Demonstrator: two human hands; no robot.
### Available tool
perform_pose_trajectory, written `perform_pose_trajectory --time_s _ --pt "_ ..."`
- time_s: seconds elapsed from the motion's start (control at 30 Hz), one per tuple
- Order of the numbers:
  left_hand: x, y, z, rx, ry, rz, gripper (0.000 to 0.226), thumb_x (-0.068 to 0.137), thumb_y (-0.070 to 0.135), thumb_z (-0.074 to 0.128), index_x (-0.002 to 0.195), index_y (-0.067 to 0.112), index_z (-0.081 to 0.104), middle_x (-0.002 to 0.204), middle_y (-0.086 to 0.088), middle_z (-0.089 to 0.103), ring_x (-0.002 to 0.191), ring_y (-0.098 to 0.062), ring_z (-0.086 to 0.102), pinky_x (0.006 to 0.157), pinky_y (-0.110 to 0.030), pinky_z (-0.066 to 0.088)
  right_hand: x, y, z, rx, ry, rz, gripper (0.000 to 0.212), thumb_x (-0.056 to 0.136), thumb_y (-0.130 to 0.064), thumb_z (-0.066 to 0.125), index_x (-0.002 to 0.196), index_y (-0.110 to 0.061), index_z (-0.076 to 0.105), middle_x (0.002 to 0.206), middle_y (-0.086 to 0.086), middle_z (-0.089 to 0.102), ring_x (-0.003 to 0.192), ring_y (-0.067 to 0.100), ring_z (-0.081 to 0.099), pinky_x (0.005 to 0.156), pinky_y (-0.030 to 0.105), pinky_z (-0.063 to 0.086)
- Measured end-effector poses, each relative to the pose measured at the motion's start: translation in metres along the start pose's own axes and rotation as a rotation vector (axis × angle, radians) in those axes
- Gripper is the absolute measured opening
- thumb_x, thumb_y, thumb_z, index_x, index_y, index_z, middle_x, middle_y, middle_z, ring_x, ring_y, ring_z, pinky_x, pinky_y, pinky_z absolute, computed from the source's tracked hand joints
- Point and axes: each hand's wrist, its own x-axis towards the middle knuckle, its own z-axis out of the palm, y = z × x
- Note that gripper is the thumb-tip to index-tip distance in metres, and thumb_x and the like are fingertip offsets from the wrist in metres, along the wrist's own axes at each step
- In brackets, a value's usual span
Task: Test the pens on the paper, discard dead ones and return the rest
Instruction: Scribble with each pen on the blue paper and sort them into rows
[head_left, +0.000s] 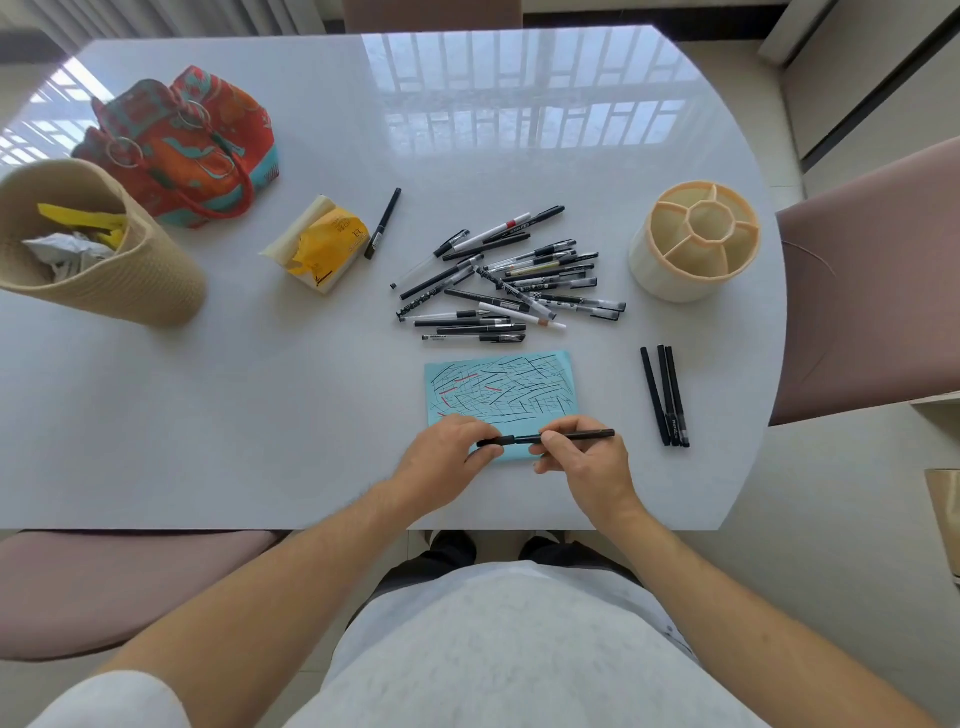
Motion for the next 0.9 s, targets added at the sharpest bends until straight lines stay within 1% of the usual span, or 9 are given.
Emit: perform_pose_trajectory --time_s 0.17,0.3,0.43,0.53,0.63,0.7,0.77,0.83,0.9 --pt "0.005 0.017 -0.003 0.003 -0.033 0.045 0.016 0.098 0.033 0.054 0.100 0.024 0.067 0.082 0.008 0.067 0.074 -0.013 0.057 0.069 -0.034 0.050 0.001 -0.001 0.007 0.068 -0.030 0.073 0.007 0.098 -0.007 0.066 0.096 -0.003 0.071 0.082 0.021 0.076 0.065 0.028 0.072 0.066 0.032 0.061" --pt "0.008 0.027 -0.002 0.001 0.004 0.049 0.016 0.099 0.029 0.054 0.095 0.020 0.067 0.075 0.011 0.061 0.067 -0.011 0.054 0.064 -0.027 0.046 0.003 -0.002 0.009 0.093 0.020 0.092 0.008 0.099 -0.011 0.066 0.098 -0.004 0.070 0.079 0.016 0.076 0.062 0.024 0.072 0.065 0.029 0.061" --pt "0.011 0.026 0.000 -0.061 -0.025 0.025 0.016 0.097 0.034 0.056 0.094 0.023 0.068 0.077 0.010 0.064 0.070 -0.009 0.055 0.064 -0.028 0.043 0.014 -0.004 -0.001 -0.011 -0.047 0.112 0.011 0.099 -0.017 0.066 0.098 -0.007 0.070 0.082 0.011 0.076 0.069 0.022 0.072 0.068 0.031 0.062" --pt "0.014 0.019 -0.001 -0.109 -0.036 -0.014 0.026 0.095 0.044 0.059 0.115 0.030 0.067 0.099 0.016 0.067 0.088 -0.004 0.058 0.078 -0.025 0.047 0.038 -0.013 -0.025 -0.085 -0.013 0.154 0.011 0.102 -0.016 0.062 0.097 -0.008 0.068 0.085 0.011 0.070 0.068 0.011 0.068 0.067 0.030 0.061" --pt "0.011 0.002 -0.006 -0.098 0.005 -0.077 0.038 0.094 0.044 0.061 0.129 0.030 0.060 0.114 0.015 0.063 0.100 -0.003 0.055 0.090 -0.028 0.048 0.066 -0.026 -0.062 -0.387 0.122 0.145 0.005 0.101 -0.016 0.060 0.097 -0.014 0.064 0.090 0.009 0.066 0.067 0.013 0.066 0.066 0.032 0.061" --pt "0.006 -0.011 -0.008 -0.047 0.028 -0.116 0.035 0.094 0.041 0.061 0.127 0.030 0.061 0.119 0.012 0.062 0.107 -0.006 0.055 0.094 -0.032 0.048 0.079 -0.029 -0.083 -0.680 0.155 0.113 0.007 0.098 -0.017 0.063 0.103 -0.013 0.063 0.090 0.004 0.064 0.080 0.023 0.064 0.072 0.034 0.054" --pt "0.002 -0.020 -0.008 -0.015 0.053 -0.140 0.031 0.094 0.038 0.063 0.124 0.029 0.063 0.123 0.010 0.060 0.115 -0.010 0.054 0.096 -0.033 0.048 0.088 -0.028 -0.096 -0.875 0.140 0.095 0.019 0.096 -0.019 0.065 0.112 -0.010 0.062 0.089 0.002 0.062 0.091 0.029 0.060 0.072 0.029 0.044" --pt "-0.001 -0.023 -0.007 0.002 0.075 -0.142 0.029 0.093 0.035 0.064 0.121 0.028 0.064 0.125 0.009 0.060 0.120 -0.011 0.051 0.095 -0.032 0.048 0.091 -0.027 -0.100 -0.979 0.111 0.099 0.032 0.096 -0.020 0.066 0.126 -0.008 0.060 0.106 0.010 0.067 0.106 0.033 0.061 0.081 0.031 0.045" --pt "-0.002 -0.025 -0.005 0.010 0.085 -0.135 0.028 0.092 0.032 0.066 0.120 0.027 0.065 0.124 0.010 0.059 0.122 -0.011 0.048 0.094 -0.031 0.048 0.093 -0.028 -0.102 -1.065 0.099 0.074 0.036 0.096 -0.019 0.065 0.129 -0.006 0.059 0.117 0.015 0.067 0.112 0.035 0.061 0.089 0.035 0.047"
